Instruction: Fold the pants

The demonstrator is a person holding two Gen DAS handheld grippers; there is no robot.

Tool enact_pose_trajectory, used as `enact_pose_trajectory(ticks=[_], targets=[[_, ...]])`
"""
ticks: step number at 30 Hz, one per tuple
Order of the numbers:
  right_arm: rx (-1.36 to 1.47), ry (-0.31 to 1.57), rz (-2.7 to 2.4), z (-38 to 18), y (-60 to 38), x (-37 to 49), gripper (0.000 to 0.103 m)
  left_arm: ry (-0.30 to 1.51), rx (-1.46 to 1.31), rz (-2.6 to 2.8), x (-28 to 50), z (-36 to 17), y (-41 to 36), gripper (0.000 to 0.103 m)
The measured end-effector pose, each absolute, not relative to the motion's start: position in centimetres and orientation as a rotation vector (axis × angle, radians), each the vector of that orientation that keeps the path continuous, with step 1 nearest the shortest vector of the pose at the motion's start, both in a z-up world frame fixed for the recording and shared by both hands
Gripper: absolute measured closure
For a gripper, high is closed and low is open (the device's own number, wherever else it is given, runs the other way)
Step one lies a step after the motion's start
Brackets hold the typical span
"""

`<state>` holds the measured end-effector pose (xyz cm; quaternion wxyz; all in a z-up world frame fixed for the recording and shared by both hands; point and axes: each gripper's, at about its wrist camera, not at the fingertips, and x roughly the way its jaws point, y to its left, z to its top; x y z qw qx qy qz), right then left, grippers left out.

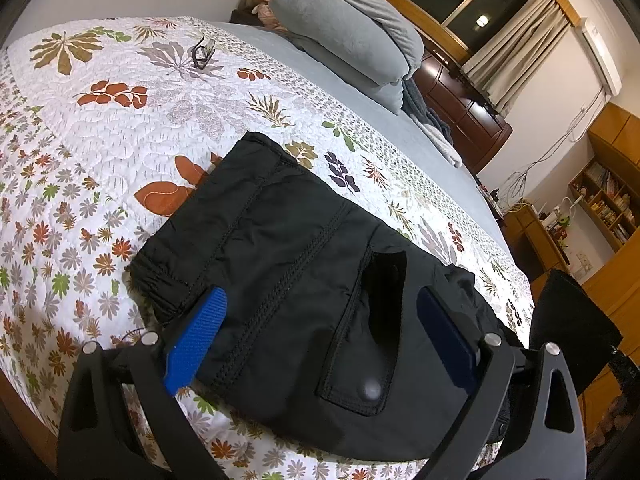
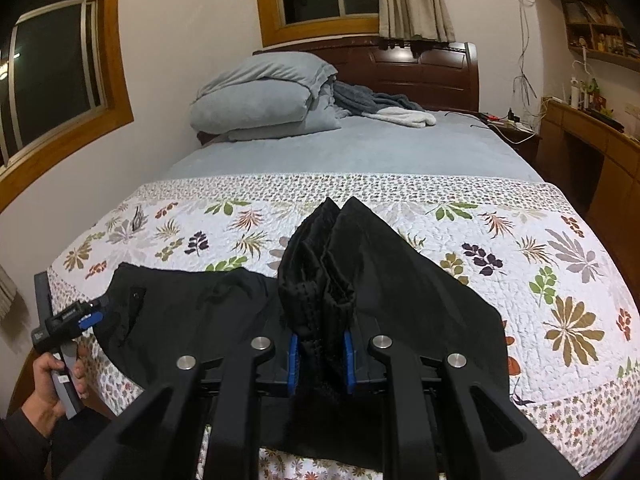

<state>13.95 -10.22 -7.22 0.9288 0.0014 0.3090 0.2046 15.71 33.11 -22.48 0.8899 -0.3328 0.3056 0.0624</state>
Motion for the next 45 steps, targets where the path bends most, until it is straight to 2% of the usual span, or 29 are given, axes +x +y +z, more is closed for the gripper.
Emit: enact_pose_trajectory(ticks=[10,26,45], targets=[[-0.077,0.67,0.436,-9.3,-7.5,13.7,0.086,0.633,-0.694,0.126,15.7,-22.4,33.1,0.007],[-0.371,0.705,0.439,-15.0,-0.9,12.2,0.086,0.63,-0.703,0.113,15.6,-22.5,33.3,0.006],[-0.529,0.71,0.473,-18.6,1.8,10.9,0.086,0.637,-0.692,0.113,15.9,-22.6,33.2,0.005]])
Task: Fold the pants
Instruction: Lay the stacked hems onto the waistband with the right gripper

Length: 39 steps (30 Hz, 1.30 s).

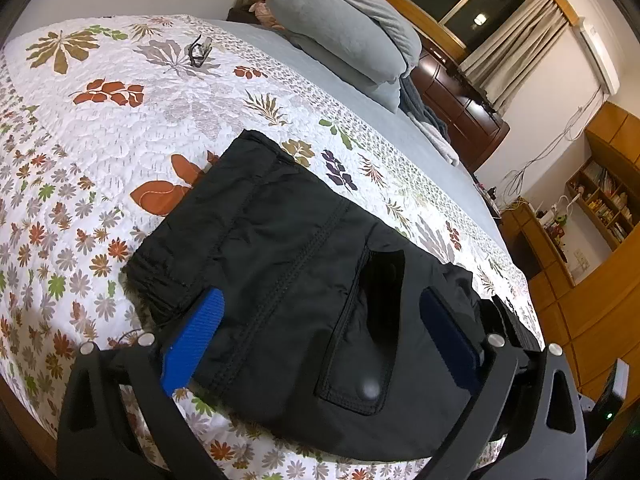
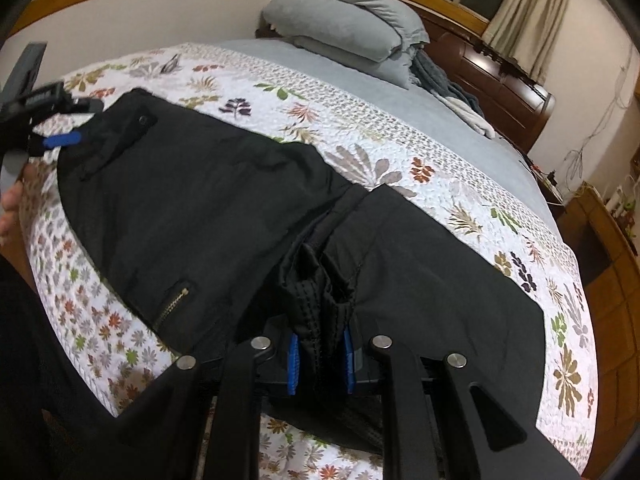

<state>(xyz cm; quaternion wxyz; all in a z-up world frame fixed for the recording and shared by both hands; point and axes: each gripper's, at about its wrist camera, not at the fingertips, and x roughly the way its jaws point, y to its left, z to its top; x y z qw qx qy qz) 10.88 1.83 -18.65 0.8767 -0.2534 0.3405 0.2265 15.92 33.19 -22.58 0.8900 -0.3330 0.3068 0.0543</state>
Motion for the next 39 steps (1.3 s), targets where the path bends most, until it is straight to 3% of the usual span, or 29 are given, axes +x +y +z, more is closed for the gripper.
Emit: enact_pose_trajectory(ticks=[7,12,16,17,18,19,20,26,29,33,39], targets=[[-0.617,0.712,0.484,-21.1,3.0,10.3,0.085,0.64,-0.688,0.113,16.2,-22.6,33.3,0.003],[-0.656,0.703,0.496,-21.5,3.4,9.2,0.067,0.64,-0.689,0.112,16.2,-22.7,33.3,0.003],[-0.661,0.693,0.498,-20.8,3.3,8.2,0.063,0.639,-0.69,0.113,16.2,-22.7,33.3,0.003],[-0.643,0.691,0.518,-20.4,3.1,7.7,0.057,0.639,-0.691,0.112,16.2,-22.7,33.3,0.003],[-0.617,0.696,0.551,-19.9,2.9,7.3,0.033,0.639,-0.693,0.111,16.3,-22.7,33.3,0.003],[-0.587,0.694,0.581,-19.3,2.6,6.8,0.023,0.639,-0.694,0.109,16.2,-22.7,33.3,0.003],[-0.559,0.683,0.606,-18.6,2.2,6.1,0.02,0.64,-0.696,0.108,16.3,-22.8,33.3,0.003],[-0.298,0.722,0.579,-14.4,-2.6,8.1,0.021,0.638,-0.703,0.102,16.1,-22.9,33.4,0.003],[-0.209,0.87,0.574,-15.5,-3.8,11.6,0.021,0.636,-0.708,0.101,15.9,-23.0,33.4,0.003],[-0.239,0.885,0.615,-16.6,-2.6,11.2,0.024,0.639,-0.706,0.097,15.9,-23.0,33.5,0.003],[-0.249,0.949,0.606,-18.6,-2.0,11.9,0.049,0.634,-0.718,0.083,15.8,-23.0,33.7,0.003]])
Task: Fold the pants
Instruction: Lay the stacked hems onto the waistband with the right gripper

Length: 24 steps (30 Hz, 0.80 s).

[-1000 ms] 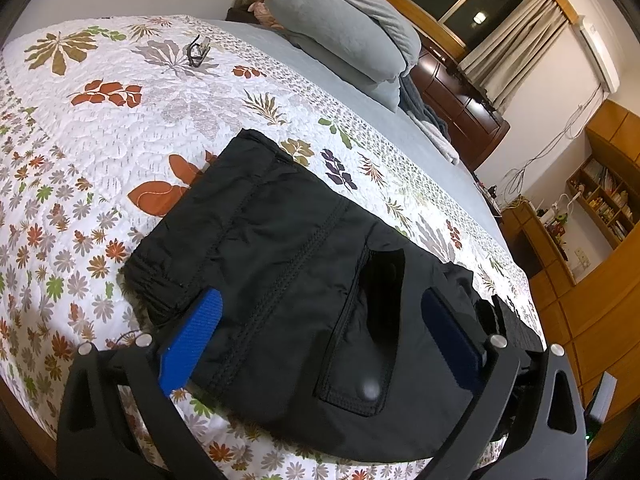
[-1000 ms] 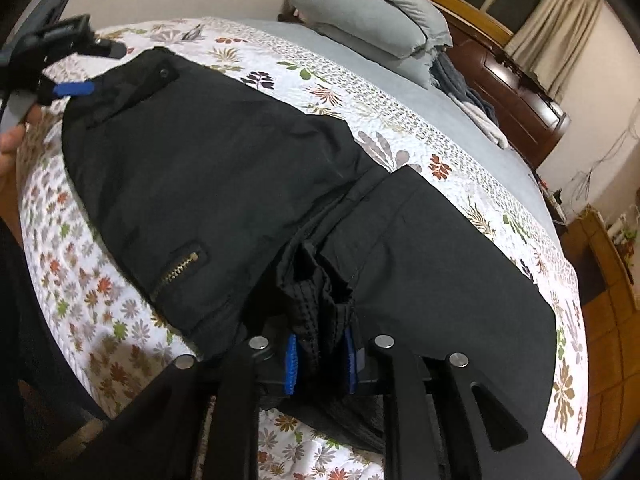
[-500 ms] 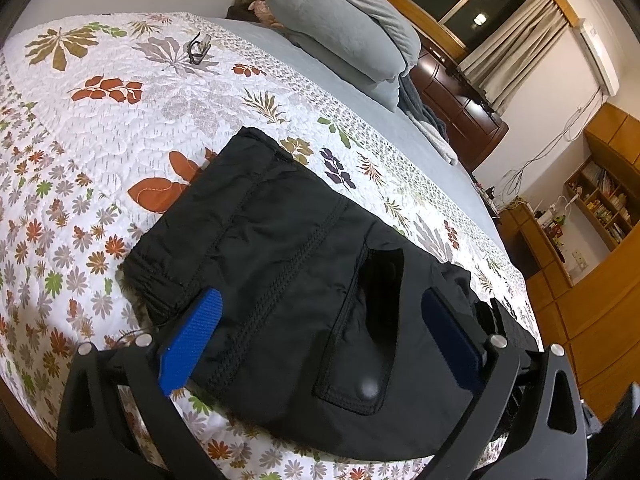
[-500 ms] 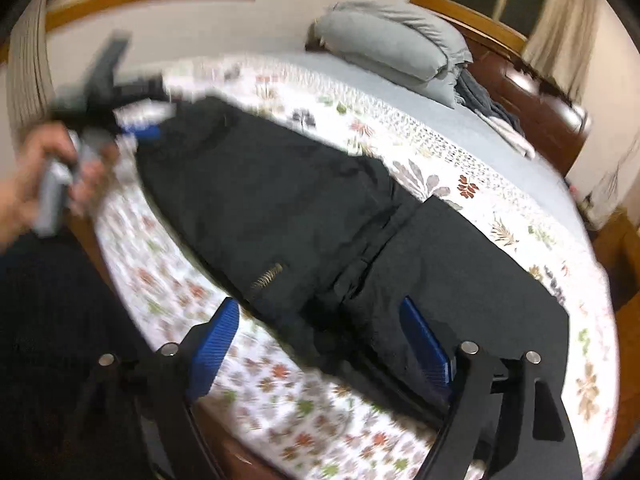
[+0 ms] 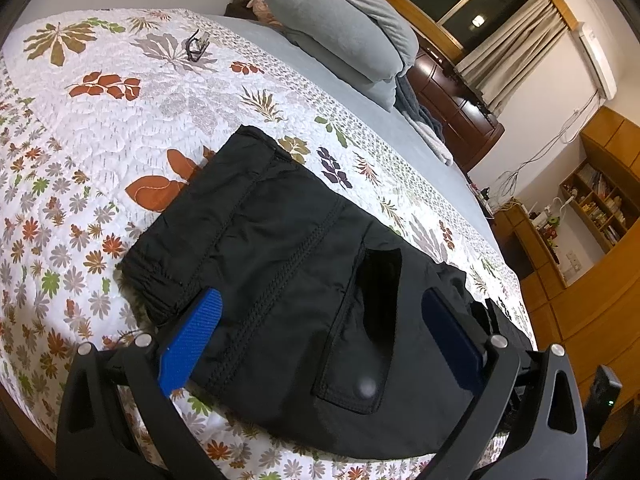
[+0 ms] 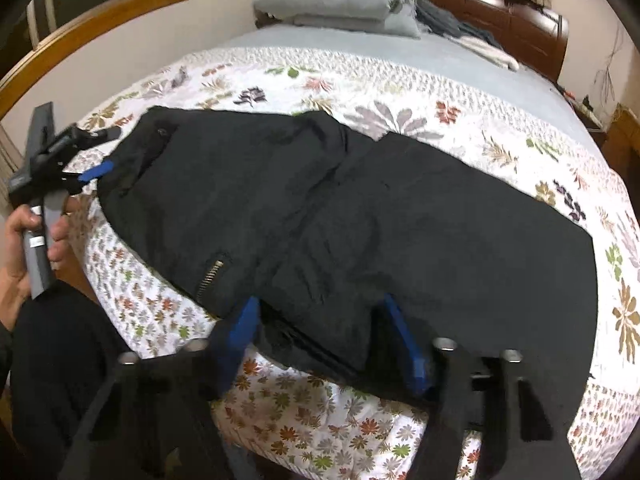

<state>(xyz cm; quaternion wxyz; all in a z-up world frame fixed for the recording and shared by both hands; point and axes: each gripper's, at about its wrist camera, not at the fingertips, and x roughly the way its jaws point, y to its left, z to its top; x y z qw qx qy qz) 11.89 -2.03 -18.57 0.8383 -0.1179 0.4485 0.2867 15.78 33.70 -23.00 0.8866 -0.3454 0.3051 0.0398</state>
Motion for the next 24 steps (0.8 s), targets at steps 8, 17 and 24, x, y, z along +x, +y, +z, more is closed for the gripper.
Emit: enact_pose_trajectory(ticks=[8,17,24], targets=[[-0.277,0.945,0.657,-18.9,-1.0,11.6,0.082,0.634,-0.721,0.082,15.8,-23.0,33.7,0.003],[-0.311,0.962,0.724,-19.5,-0.2,10.9,0.095,0.639,-0.717,0.087,15.9,-23.0,33.7,0.003],[-0.255,0.955,0.801,-17.7,-0.9,10.8,0.069,0.639,-0.72,0.081,15.9,-23.1,33.7,0.003]])
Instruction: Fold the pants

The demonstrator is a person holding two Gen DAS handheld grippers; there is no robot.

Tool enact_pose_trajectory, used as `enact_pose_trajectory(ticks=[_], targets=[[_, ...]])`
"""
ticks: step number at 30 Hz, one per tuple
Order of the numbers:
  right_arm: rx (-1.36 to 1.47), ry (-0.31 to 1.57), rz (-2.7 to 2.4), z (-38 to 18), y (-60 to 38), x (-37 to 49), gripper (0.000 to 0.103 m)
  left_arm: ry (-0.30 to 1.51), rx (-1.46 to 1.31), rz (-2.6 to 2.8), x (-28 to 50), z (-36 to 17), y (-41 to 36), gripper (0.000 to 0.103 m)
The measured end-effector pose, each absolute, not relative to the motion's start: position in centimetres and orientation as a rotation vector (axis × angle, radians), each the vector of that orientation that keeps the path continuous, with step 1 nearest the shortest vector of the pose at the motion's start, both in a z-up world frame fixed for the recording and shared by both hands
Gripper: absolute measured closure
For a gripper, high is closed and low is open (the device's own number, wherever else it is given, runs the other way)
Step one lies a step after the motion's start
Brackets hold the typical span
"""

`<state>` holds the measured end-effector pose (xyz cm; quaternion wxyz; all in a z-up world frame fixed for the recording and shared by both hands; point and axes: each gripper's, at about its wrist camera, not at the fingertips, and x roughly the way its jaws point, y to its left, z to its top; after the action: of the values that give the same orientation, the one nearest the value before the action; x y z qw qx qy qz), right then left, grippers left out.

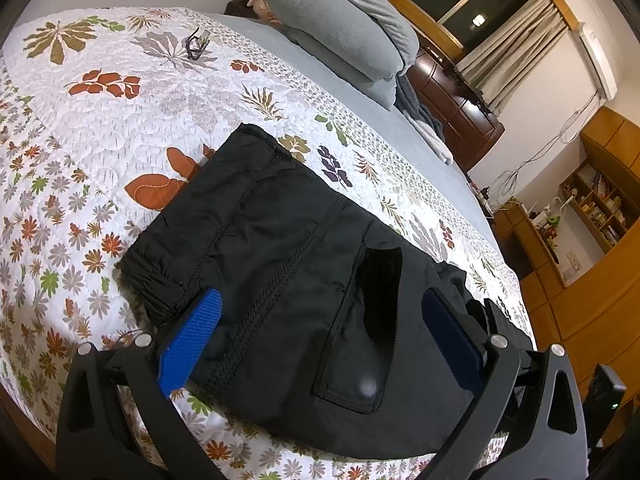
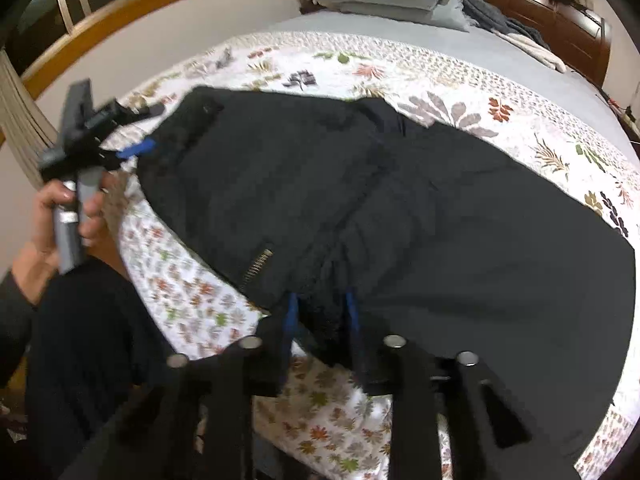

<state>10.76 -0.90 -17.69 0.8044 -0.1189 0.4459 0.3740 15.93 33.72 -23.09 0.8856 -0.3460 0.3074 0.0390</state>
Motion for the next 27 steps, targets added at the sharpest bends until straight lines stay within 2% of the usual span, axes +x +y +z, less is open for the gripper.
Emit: enact_pose_trajectory(ticks=[5,10,13,16,17,21,23,27], targets=[[-0.101,0.942,0.829,-15.4,-2.6,12.3,0.069,0.625,-0.73,0.078,15.7,-23.0,33.9,0.003],[-0.16,1.042,0.771,-19.0,-1.4,14.9,0.071,0.544,-0.76,0.119,13.9,-21.8,34.7,0.003],[-0.228,1.051,0.779,-19.3,-0.7,14.9,0.071,0.49,-0.884,0.11,11.5,-21.6,35.6,0.003],[-0.203,1.054,0.835,-17.0,-0.8,15.7,0.071,0.528,-1.05,0.085,10.1,-23.0,36.7,0.003],[-0.189,1.06,0.862,-16.2,-0.7,16.4,0.068,0.535,-1.109,0.076,9.8,-23.6,37.1,0.003],[-0.12,1.156,1.043,-12.8,2.4,20.2,0.04,0.504,-1.352,-0.011,9.1,-25.8,38.2,0.003],[-0.127,1.174,1.097,-11.4,4.9,22.0,0.038,0.509,-1.379,0.016,9.3,-26.3,38.6,0.003],[-0.201,1.267,1.256,-9.6,12.8,26.0,0.019,0.523,-1.43,0.027,10.2,-27.4,39.1,0.003]])
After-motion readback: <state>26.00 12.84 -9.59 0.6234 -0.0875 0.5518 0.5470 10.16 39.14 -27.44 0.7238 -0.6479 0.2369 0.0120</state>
